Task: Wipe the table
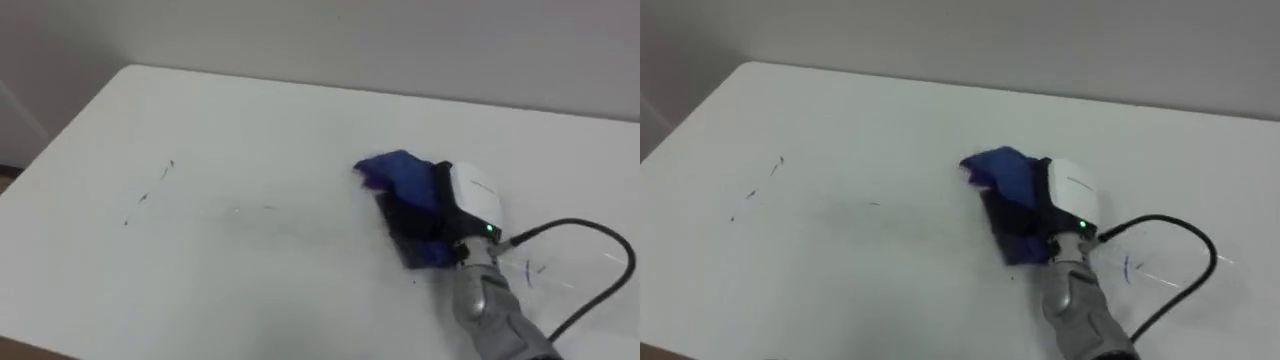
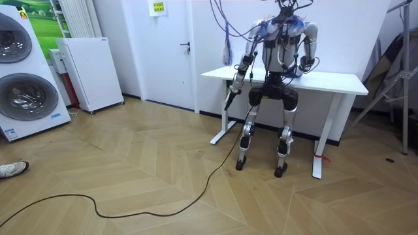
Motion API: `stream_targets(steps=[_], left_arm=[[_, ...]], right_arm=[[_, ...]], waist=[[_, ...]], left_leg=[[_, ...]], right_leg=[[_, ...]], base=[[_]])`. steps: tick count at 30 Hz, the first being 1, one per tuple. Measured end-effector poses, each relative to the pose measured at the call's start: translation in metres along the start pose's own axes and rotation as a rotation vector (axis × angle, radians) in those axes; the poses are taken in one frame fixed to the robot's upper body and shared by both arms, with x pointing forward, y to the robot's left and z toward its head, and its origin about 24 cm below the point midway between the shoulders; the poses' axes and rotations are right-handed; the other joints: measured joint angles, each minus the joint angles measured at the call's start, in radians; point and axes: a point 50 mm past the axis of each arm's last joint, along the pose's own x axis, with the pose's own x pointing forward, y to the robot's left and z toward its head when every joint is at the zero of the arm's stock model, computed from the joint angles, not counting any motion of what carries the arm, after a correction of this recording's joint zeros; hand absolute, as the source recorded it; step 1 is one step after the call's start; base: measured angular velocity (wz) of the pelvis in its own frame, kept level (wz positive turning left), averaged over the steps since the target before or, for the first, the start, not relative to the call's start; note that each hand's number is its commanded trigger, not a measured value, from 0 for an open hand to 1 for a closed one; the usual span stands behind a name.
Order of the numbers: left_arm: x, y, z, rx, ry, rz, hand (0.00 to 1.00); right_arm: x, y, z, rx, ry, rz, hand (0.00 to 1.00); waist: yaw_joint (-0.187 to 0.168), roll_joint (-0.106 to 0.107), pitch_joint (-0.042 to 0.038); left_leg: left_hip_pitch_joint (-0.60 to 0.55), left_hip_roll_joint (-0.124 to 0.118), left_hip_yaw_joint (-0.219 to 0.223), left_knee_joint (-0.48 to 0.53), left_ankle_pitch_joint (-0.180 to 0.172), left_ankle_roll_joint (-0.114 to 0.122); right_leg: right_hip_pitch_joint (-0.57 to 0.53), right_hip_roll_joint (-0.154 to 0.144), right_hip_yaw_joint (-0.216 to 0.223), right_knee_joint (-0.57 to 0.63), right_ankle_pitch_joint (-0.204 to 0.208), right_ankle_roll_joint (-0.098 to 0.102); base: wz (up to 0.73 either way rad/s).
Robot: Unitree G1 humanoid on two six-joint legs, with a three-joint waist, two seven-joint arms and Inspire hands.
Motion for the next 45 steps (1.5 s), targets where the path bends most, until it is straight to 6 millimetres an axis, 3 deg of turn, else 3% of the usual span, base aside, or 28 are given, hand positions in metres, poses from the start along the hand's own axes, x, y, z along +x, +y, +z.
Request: stream_targets(steps=[2, 3, 4, 7, 12, 15, 17, 20, 21, 25, 28, 32, 33, 38, 40, 42, 45], left_arm=[[-0.002, 0.003, -0.011, -0.003, 0.026, 0.011, 0.0], [-0.003, 0.008, -0.016, 0.001, 0.039, 0.029, 0.0], [-0.005, 0.013, -0.021, -0.001, 0.054, 0.049, 0.0], [-0.008, 0.029, -0.035, -0.053, 0.093, 0.117, 0.0], [-0.009, 0.043, -0.037, -0.052, 0.081, 0.166, 0.0], [-0.008, 0.034, -0.033, -0.029, 0.065, 0.133, 0.0], [-0.007, 0.027, -0.029, -0.004, 0.058, 0.108, 0.0], [-0.003, 0.014, -0.017, 0.016, 0.036, 0.067, 0.0], [-0.001, 0.009, -0.012, 0.031, 0.031, 0.048, 0.0], [0.001, -0.007, -0.004, 0.072, 0.038, -0.004, 0.0], [-0.001, -0.01, -0.007, 0.061, 0.04, -0.015, 0.0], [-0.009, -0.006, -0.034, 0.059, 0.113, -0.003, 0.0], [-0.011, -0.004, -0.04, 0.049, 0.126, 0.006, 0.0], [-0.009, 0.013, -0.04, 0.009, 0.121, 0.071, 0.0], [-0.011, 0.019, -0.045, -0.018, 0.133, 0.091, 0.0], [-0.013, 0.021, -0.052, -0.012, 0.15, 0.093, 0.0], [-0.012, 0.02, -0.049, 0.005, 0.141, 0.088, 0.0]], right_arm=[[-0.017, 0.003, -0.021, 0.002, 0.041, -0.018, 1.0], [-0.032, 0.003, -0.039, 0.006, 0.1, -0.054, 1.0], [-0.051, 0.0, -0.06, -0.006, 0.172, -0.099, 1.0], [-0.092, -0.011, -0.105, -0.017, 0.373, -0.2, 1.0], [-0.113, -0.028, -0.138, -0.045, 0.512, -0.249, 1.0], [-0.108, -0.028, -0.136, -0.049, 0.511, -0.239, 1.0], [-0.097, -0.028, -0.129, -0.047, 0.499, -0.239, 1.0], [-0.08, -0.024, -0.111, -0.04, 0.471, -0.206, 1.0], [-0.068, -0.021, -0.098, -0.045, 0.421, -0.167, 1.0], [-0.025, -0.001, -0.03, 0.004, 0.176, -0.041, 1.0], [-0.019, 0.0, -0.017, -0.025, 0.086, -0.019, 1.0], [-0.035, 0.006, -0.027, -0.035, 0.074, -0.027, 1.0], [-0.044, 0.006, -0.036, -0.036, 0.092, -0.043, 1.0], [-0.09, -0.009, -0.097, -0.108, 0.309, -0.193, 1.0], [-0.114, -0.018, -0.121, -0.139, 0.425, -0.234, 1.0], [-0.126, -0.022, -0.132, -0.146, 0.478, -0.238, 1.0], [-0.13, -0.023, -0.139, -0.15, 0.506, -0.222, 1.0]], waist=[[-0.039, -0.017, -0.001], [-0.072, -0.035, -0.0006], [-0.08, -0.048, -0.0045], [-0.087, -0.054, -0.0078], [-0.1, -0.048, -0.0115], [-0.096, -0.031, -0.0192], [-0.094, -0.021, -0.0188], [-0.066, -0.014, -0.0145], [-0.044, -0.012, -0.0115], [-0.033, -0.003, 0.0089], [-0.016, 0.009, 0.0103], [-0.05, 0.001, 0.0038], [-0.066, -0.005, -0.0008], [-0.087, -0.024, 0.0012], [-0.088, -0.024, -0.0082], [-0.101, -0.026, -0.0165], [-0.108, -0.036, -0.0166]], left_leg=[[0.017, -0.001, 0.0, 0.002, 0.001, 0.002], [0.029, -0.004, 0.007, 0.002, 0.002, 0.005], [0.037, -0.01, 0.015, 0.002, -0.001, 0.012], [0.066, -0.014, 0.038, 0.001, -0.015, 0.024], [0.081, -0.015, 0.056, 0.004, -0.031, 0.032], [0.09, -0.014, 0.059, 0.001, -0.036, 0.032], [0.101, -0.013, 0.057, -0.003, -0.036, 0.032], [0.106, -0.011, 0.051, -0.006, -0.037, 0.031], [0.106, -0.011, 0.046, -0.009, -0.039, 0.03], [0.1, -0.01, -0.002, -0.011, -0.04, 0.027], [0.091, -0.01, -0.006, -0.015, -0.037, 0.032], [0.101, -0.012, -0.006, -0.02, -0.037, 0.033], [0.102, -0.017, 0.001, -0.016, -0.036, 0.034], [0.115, -0.048, 0.008, -0.015, -0.026, 0.052], [0.12, -0.053, 0.01, -0.012, -0.034, 0.063], [0.12, -0.055, 0.009, -0.01, -0.034, 0.063], [0.117, -0.055, 0.003, 0.0, -0.035, 0.064]], right_leg=[[0.049, 0.0, -0.017, -0.044, 0.005, 0.005], [0.083, -0.003, -0.017, -0.073, 0.002, 0.011], [0.107, -0.01, -0.025, -0.089, 0.0, 0.018], [0.151, -0.012, -0.067, -0.105, -0.001, 0.024], [0.165, -0.015, -0.089, -0.102, -0.001, 0.025], [0.171, -0.014, -0.087, -0.1, 0.0, 0.024], [0.173, -0.009, -0.08, -0.098, 0.003, 0.02], [0.157, 0.001, -0.079, -0.096, 0.018, 0.007], [0.143, 0.008, -0.078, -0.093, 0.026, 0.0], [0.128, 0.033, -0.07, -0.102, 0.036, -0.016], [0.115, 0.038, -0.056, -0.102, 0.032, -0.017], [0.132, 0.035, -0.063, -0.108, 0.023, -0.011], [0.152, 0.028, -0.079, -0.121, 0.02, -0.006], [0.201, -0.005, -0.08, -0.138, 0.004, 0.023], [0.21, -0.012, -0.078, -0.135, -0.002, 0.031], [0.214, -0.013, -0.075, -0.135, 0.0, 0.031], [0.217, -0.013, -0.076, -0.13, 0.005, 0.024]], base=[[0.58], [0.68], [0.6], [0.07], [-0.11], [-0.06], [-0.19], [-0.39], [-0.54], [-0.22], [-0.03], [0.18], [0.46], [0.41], [0.04], [0.02], [0.03]])
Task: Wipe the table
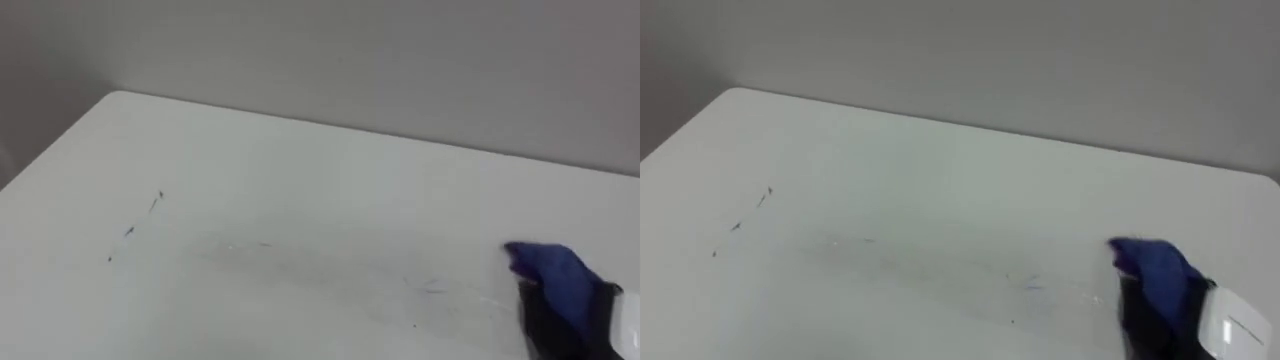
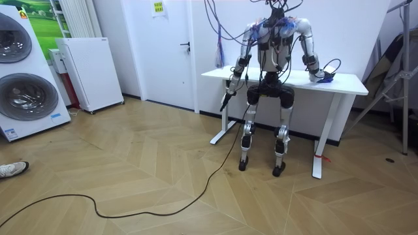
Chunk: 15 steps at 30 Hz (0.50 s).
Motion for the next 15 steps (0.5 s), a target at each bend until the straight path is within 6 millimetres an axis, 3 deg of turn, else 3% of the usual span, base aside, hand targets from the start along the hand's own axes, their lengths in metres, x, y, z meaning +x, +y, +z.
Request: stream_targets(steps=[2, 5, 8, 9, 10, 11, 13, 15], left_arm=[[0.001, -0.004, 0.007, 0.024, -0.021, -0.008, 0.0], [0.002, -0.015, 0.022, 0.06, -0.064, -0.026, 0.0], [0.004, -0.025, 0.047, 0.108, -0.126, -0.052, 0.0], [0.004, -0.028, 0.053, 0.113, -0.138, -0.061, 0.0], [0.004, -0.03, 0.059, 0.122, -0.155, -0.067, 0.0], [0.004, -0.031, 0.062, 0.131, -0.159, -0.07, 0.0], [0.004, -0.037, 0.062, 0.165, -0.161, -0.089, 0.0], [0.003, -0.039, 0.058, 0.177, -0.154, -0.1, 0.0]], right_arm=[[0.002, 0.001, 0.003, 0.002, 0.004, 0.008, 1.0], [0.012, 0.006, 0.027, 0.021, -0.02, 0.035, 1.0], [0.015, 0.019, 0.078, 0.048, -0.141, 0.132, 1.0], [0.011, 0.024, 0.108, 0.073, -0.24, 0.195, 1.0], [0.004, 0.028, 0.141, 0.08, -0.367, 0.246, 1.0], [0.001, 0.029, 0.157, 0.081, -0.432, 0.268, 1.0], [-0.011, 0.035, 0.209, 0.087, -0.624, 0.321, 1.0], [-0.013, 0.033, 0.229, 0.06, -0.725, 0.314, 1.0]], waist=[[0.006, 0.0, 0.0001], [0.02, 0.003, 0.0026], [0.073, 0.005, 0.0057], [0.101, 0.006, 0.0086], [0.121, 0.006, 0.0131], [0.127, 0.007, 0.0189], [0.15, 0.018, 0.0323], [0.173, 0.025, 0.039]], left_leg=[[0.004, 0.0, 0.001, 0.002, -0.001, 0.0], [0.018, 0.001, 0.006, -0.002, -0.001, 0.0], [0.016, 0.01, 0.006, -0.005, -0.002, -0.001], [0.011, 0.013, 0.003, -0.005, -0.002, -0.002], [0.001, 0.015, -0.004, -0.003, -0.002, -0.003], [-0.003, 0.015, -0.011, -0.002, -0.002, -0.003], [-0.029, 0.013, -0.028, 0.006, -0.002, -0.004], [-0.051, 0.003, -0.028, 0.021, -0.008, 0.0]], right_leg=[[0.006, 0.0, 0.003, 0.003, 0.001, 0.0], [0.0, 0.007, 0.025, 0.012, 0.004, -0.006], [-0.028, 0.024, 0.046, 0.015, 0.02, -0.021], [-0.041, 0.032, 0.049, 0.017, 0.026, -0.028], [-0.054, 0.037, 0.05, 0.019, 0.028, -0.033], [-0.058, 0.039, 0.049, 0.02, 0.028, -0.034], [-0.089, 0.037, 0.048, 0.045, 0.021, -0.039], [-0.132, 0.018, 0.027, 0.101, -0.001, -0.037]], base=[[-0.03], [-0.29], [-0.51], [-0.38], [-0.26], [-0.05], [0.07], [0.05]])
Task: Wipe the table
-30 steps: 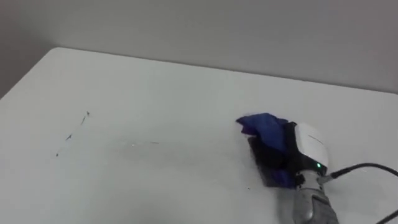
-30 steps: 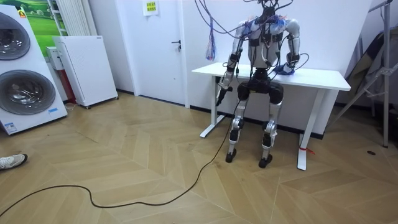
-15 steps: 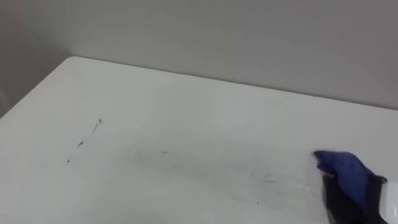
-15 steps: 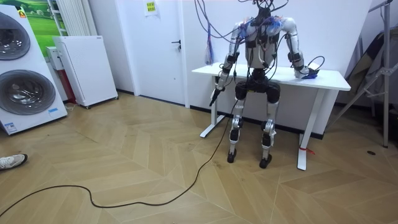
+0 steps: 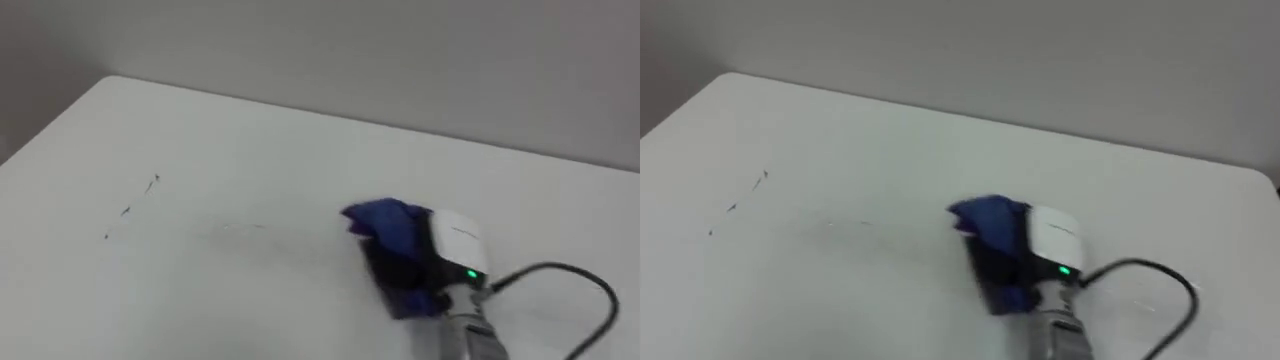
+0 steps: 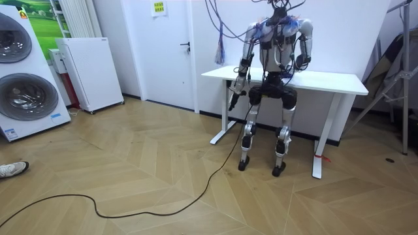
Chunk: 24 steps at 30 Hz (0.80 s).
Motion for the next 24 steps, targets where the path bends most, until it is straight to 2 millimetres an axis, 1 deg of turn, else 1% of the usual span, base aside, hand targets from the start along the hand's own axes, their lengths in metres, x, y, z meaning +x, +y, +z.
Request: stream_targets(steps=[1, 2, 3, 4, 5, 6, 7, 8, 9, 10, 11, 12, 13, 14, 15, 16, 17, 18, 19, 20, 21, 24], left_arm=[[-0.002, -0.003, -0.01, 0.002, 0.032, -0.011, 0.0], [-0.002, -0.004, -0.015, -0.001, 0.054, -0.018, 0.0], [-0.004, -0.005, -0.023, -0.022, 0.089, -0.035, 0.0], [-0.004, -0.005, -0.026, -0.046, 0.1, -0.04, 0.0], [-0.004, -0.004, -0.026, -0.056, 0.101, -0.036, 0.0], [-0.004, 0.0, -0.027, -0.081, 0.103, -0.021, 0.0], [-0.002, 0.006, -0.025, -0.109, 0.099, 0.001, 0.0], [-0.001, 0.01, -0.023, -0.116, 0.093, 0.013, 0.0], [0.0, 0.018, -0.02, -0.13, 0.075, 0.038, 0.0], [0.001, 0.027, -0.019, -0.143, 0.067, 0.066, 0.0], [0.002, 0.033, -0.017, -0.152, 0.058, 0.085, 0.0], [0.003, 0.042, -0.014, -0.158, 0.044, 0.121, 0.0], [0.003, 0.047, -0.016, -0.168, 0.047, 0.146, 0.0], [0.002, 0.049, -0.017, -0.171, 0.05, 0.157, 0.0], [0.002, 0.052, -0.019, -0.173, 0.054, 0.171, 0.0], [0.002, 0.054, -0.017, -0.172, 0.046, 0.179, 0.0], [0.002, 0.055, -0.015, -0.173, 0.037, 0.182, 0.0], [0.002, 0.055, -0.012, -0.177, 0.021, 0.184, 0.0], [0.002, 0.054, -0.011, -0.179, 0.018, 0.179, 0.0], [0.002, 0.052, -0.009, -0.18, 0.015, 0.175, 0.0], [0.002, 0.047, -0.005, -0.183, 0.004, 0.165, 0.0], [0.001, 0.035, -0.008, -0.191, 0.01, 0.134, 0.0]], right_arm=[[0.003, 0.001, 0.001, -0.004, -0.018, 0.01, 1.0], [0.003, 0.001, 0.0, -0.005, -0.019, 0.01, 1.0], [0.005, -0.001, -0.003, -0.006, -0.025, -0.006, 1.0], [0.002, 0.0, -0.007, -0.007, -0.035, -0.015, 1.0], [0.001, 0.002, -0.009, -0.005, -0.035, -0.017, 1.0], [0.0, 0.004, -0.012, -0.001, -0.036, -0.026, 1.0], [-0.003, 0.005, -0.017, 0.005, -0.024, -0.04, 1.0], [-0.005, 0.006, -0.02, 0.011, -0.01, -0.051, 1.0], [-0.01, 0.006, -0.029, 0.01, 0.019, -0.078, 1.0], [-0.016, 0.005, -0.039, 0.01, 0.054, -0.108, 1.0], [-0.021, 0.004, -0.046, 0.01, 0.079, -0.129, 1.0], [-0.032, 0.002, -0.06, 0.006, 0.131, -0.167, 1.0], [-0.042, 0.0, -0.074, -0.003, 0.187, -0.201, 1.0], [-0.047, -0.001, -0.081, -0.004, 0.215, -0.217, 1.0], [-0.055, -0.003, -0.092, 0.0, 0.262, -0.244, 1.0], [-0.06, -0.004, -0.099, 0.0, 0.294, -0.257, 1.0], [-0.061, -0.006, -0.102, -0.002, 0.302, -0.26, 1.0], [-0.061, -0.006, -0.104, -0.003, 0.312, -0.263, 1.0], [-0.059, -0.007, -0.104, -0.002, 0.31, -0.256, 1.0], [-0.059, -0.007, -0.104, -0.001, 0.308, -0.251, 1.0], [-0.058, -0.007, -0.104, 0.0, 0.306, -0.241, 1.0], [-0.054, -0.006, -0.102, 0.011, 0.296, -0.205, 1.0]], waist=[[0.002, 0.004, 0.0027], [0.001, 0.007, 0.0038], [-0.003, 0.013, 0.0033], [-0.009, 0.016, 0.0024], [-0.013, 0.023, 0.0058], [-0.016, 0.022, 0.0042], [-0.025, 0.02, 0.0025], [-0.027, 0.019, 0.0012], [-0.028, 0.022, 0.0004], [-0.032, 0.021, -0.0006], [-0.036, 0.02, -0.0011], [-0.049, 0.02, -0.0064], [-0.068, 0.02, -0.0137], [-0.077, 0.02, -0.0173], [-0.095, 0.017, -0.0252], [-0.107, 0.014, -0.0295], [-0.109, 0.013, -0.0299], [-0.109, 0.012, -0.0308], [-0.107, 0.008, -0.0327], [-0.108, 0.008, -0.0324], [-0.11, 0.009, -0.0327], [-0.111, 0.004, -0.0319]], left_leg=[[-0.006, -0.009, -0.003, 0.011, -0.004, 0.004], [-0.006, -0.014, -0.003, 0.014, -0.007, 0.008], [-0.014, -0.018, 0.001, 0.032, -0.018, 0.014], [-0.023, -0.02, 0.011, 0.054, -0.028, 0.02], [-0.022, -0.022, 0.014, 0.056, -0.032, 0.023], [-0.019, -0.027, 0.029, 0.053, -0.037, 0.03], [-0.018, -0.025, 0.039, 0.058, -0.042, 0.037], [-0.017, -0.026, 0.045, 0.061, -0.044, 0.042], [-0.018, -0.026, 0.052, 0.072, -0.051, 0.052], [-0.02, -0.025, 0.059, 0.076, -0.054, 0.057], [-0.021, -0.024, 0.061, 0.076, -0.053, 0.058], [-0.024, -0.019, 0.068, 0.077, -0.052, 0.059], [-0.021, -0.011, 0.094, 0.075, -0.05, 0.056], [-0.02, -0.012, 0.1, 0.075, -0.05, 0.056], [-0.02, -0.01, 0.123, 0.074, -0.05, 0.055], [-0.019, -0.004, 0.148, 0.074, -0.05, 0.052], [-0.019, -0.001, 0.159, 0.073, -0.05, 0.049], [-0.018, 0.007, 0.175, 0.073, -0.048, 0.045], [-0.018, 0.01, 0.18, 0.071, -0.047, 0.04], [-0.018, 0.013, 0.183, 0.072, -0.046, 0.038], [-0.018, 0.02, 0.184, 0.075, -0.047, 0.034], [-0.017, 0.038, 0.189, 0.069, -0.04, 0.016]], right_leg=[[-0.019, -0.017, -0.021, 0.036, -0.016, 0.002], [-0.025, -0.024, -0.025, 0.052, -0.023, 0.005], [-0.036, -0.036, -0.039, 0.08, -0.029, 0.01], [-0.045, -0.047, -0.057, 0.102, -0.03, 0.011], [-0.047, -0.051, -0.064, 0.108, -0.03, 0.01], [-0.053, -0.062, -0.072, 0.118, -0.03, 0.011], [-0.05, -0.076, -0.101, 0.123, -0.03, 0.011], [-0.046, -0.083, -0.113, 0.12, -0.029, 0.012], [-0.044, -0.091, -0.108, 0.115, -0.021, 0.021], [-0.044, -0.1, -0.109, 0.11, -0.013, 0.03], [-0.044, -0.102, -0.112, 0.106, -0.008, 0.032], [-0.041, -0.109, -0.107, 0.1, 0.0, 0.035], [-0.034, -0.124, -0.093, 0.085, 0.014, 0.048], [-0.028, -0.132, -0.089, 0.07, 0.024, 0.055], [-0.011, -0.145, -0.089, 0.037, 0.041, 0.07], [0.005, -0.145, -0.09, 0.011, 0.044, 0.075], [0.008, -0.143, -0.094, 0.003, 0.045, 0.077], [0.017, -0.138, -0.112, -0.015, 0.05, 0.079], [0.024, -0.133, -0.123, -0.027, 0.05, 0.08], [0.028, -0.129, -0.129, -0.029, 0.05, 0.08], [0.035, -0.12, -0.146, -0.037, 0.05, 0.079], [0.04, -0.102, -0.169, -0.036, 0.045, 0.066]], base=[[0.06], [0.06], [0.03], [0.0], [-0.15], [-0.19], [-0.18], [-0.15], [-0.14], [-0.08], [0.18], [0.41], [0.44], [0.43], [0.36], [0.32], [0.12], [-0.07], [-0.13], [-0.07], [0.0], [0.06]])
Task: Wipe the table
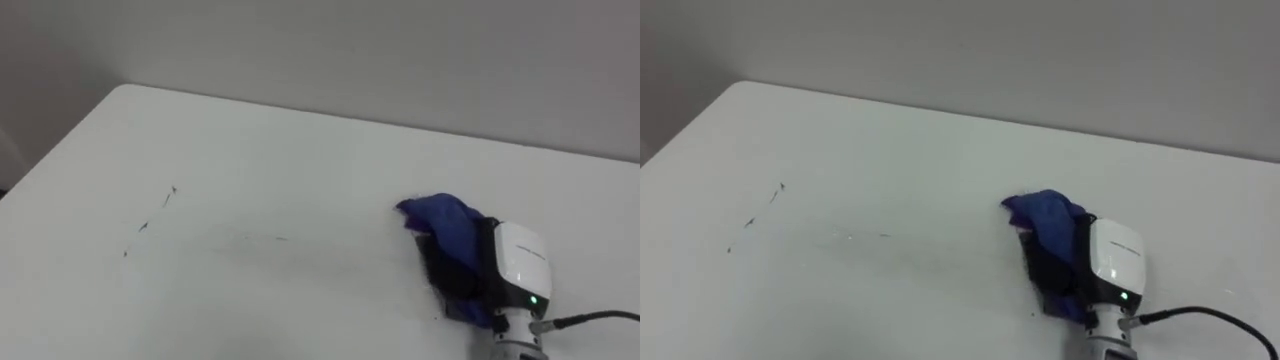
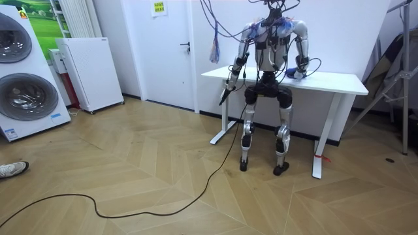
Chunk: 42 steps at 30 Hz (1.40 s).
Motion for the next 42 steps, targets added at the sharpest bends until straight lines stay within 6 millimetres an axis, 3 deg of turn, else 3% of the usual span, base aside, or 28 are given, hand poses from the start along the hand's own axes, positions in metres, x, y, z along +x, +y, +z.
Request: stream_targets(steps=[6, 9, 13, 18, 19, 24, 27, 30, 34, 42], left_arm=[[-0.008, -0.01, -0.023, 0.03, 0.053, -0.037, 0.0], [-0.011, -0.015, -0.033, 0.035, 0.079, -0.069, 0.0], [-0.014, -0.016, -0.04, 0.038, 0.098, -0.101, 0.0], [-0.015, -0.019, -0.042, 0.046, 0.1, -0.115, 0.0], [-0.014, -0.021, -0.038, 0.047, 0.09, -0.119, 0.0], [-0.006, -0.022, -0.006, 0.057, 0.01, -0.117, 0.0], [-0.003, -0.023, 0.006, 0.075, -0.029, -0.108, 0.0], [-0.005, -0.025, 0.0, 0.09, -0.011, -0.115, 0.0], [-0.008, -0.027, -0.014, 0.101, 0.042, -0.128, 0.0], [-0.012, -0.022, -0.022, 0.075, 0.054, -0.129, 0.0]], right_arm=[[0.008, 0.0, 0.007, -0.006, -0.038, 0.053, 1.0], [0.009, -0.002, 0.008, -0.001, -0.038, 0.057, 1.0], [0.012, -0.006, 0.012, -0.007, -0.056, 0.046, 1.0], [0.009, -0.005, 0.02, -0.003, -0.082, 0.054, 1.0], [0.009, -0.006, 0.022, -0.004, -0.084, 0.054, 0.0], [0.011, -0.005, 0.035, -0.01, -0.092, 0.053, 0.0], [0.013, -0.004, 0.04, -0.027, -0.096, 0.065, 0.0], [0.015, -0.004, 0.043, -0.03, -0.095, 0.075, 0.0], [0.017, -0.005, 0.045, -0.047, -0.104, 0.084, 0.0], [0.015, -0.012, 0.047, -0.04, -0.121, 0.083, 0.0]], waist=[[0.003, -0.014, 0.0026], [0.004, 0.0, 0.0046], [0.017, 0.029, 0.004], [0.013, 0.036, 0.0036], [0.012, 0.034, 0.0052], [0.013, 0.023, 0.017], [0.023, 0.016, 0.0176], [0.044, 0.007, 0.0173], [0.048, -0.006, 0.0191], [0.018, 0.0, 0.0137]], left_leg=[[-0.004, 0.023, -0.023, 0.015, 0.004, -0.039], [-0.003, 0.025, -0.038, 0.028, -0.001, -0.046], [0.008, 0.017, -0.03, 0.008, 0.0, -0.044], [0.034, 0.006, -0.029, -0.046, 0.015, -0.041], [0.036, 0.003, -0.029, -0.06, 0.021, -0.041], [0.045, 0.002, -0.028, -0.075, 0.025, -0.041], [0.05, 0.001, -0.028, -0.084, 0.025, -0.041], [0.049, 0.004, -0.038, -0.095, 0.025, -0.041], [0.05, 0.004, -0.043, -0.098, 0.025, -0.041], [0.048, 0.003, -0.047, -0.099, 0.025, -0.041]], right_leg=[[-0.009, 0.023, -0.017, 0.052, -0.056, -0.027], [-0.012, 0.025, -0.022, 0.068, -0.07, -0.031], [-0.023, 0.032, 0.002, 0.066, -0.058, -0.031], [-0.019, 0.038, 0.023, 0.052, -0.054, -0.03], [-0.022, 0.038, 0.026, 0.05, -0.054, -0.03], [-0.024, 0.042, 0.031, 0.049, -0.054, -0.031], [-0.028, 0.05, 0.043, 0.045, -0.051, -0.033], [-0.031, 0.069, 0.057, 0.013, -0.032, -0.038], [-0.033, 0.073, 0.058, 0.011, -0.027, -0.042], [-0.035, 0.073, 0.061, 0.012, -0.027, -0.042]], base=[[0.1], [0.06], [-0.17], [-0.14], [0.0], [-0.05], [-0.12], [-0.21], [-0.04], [0.0]])
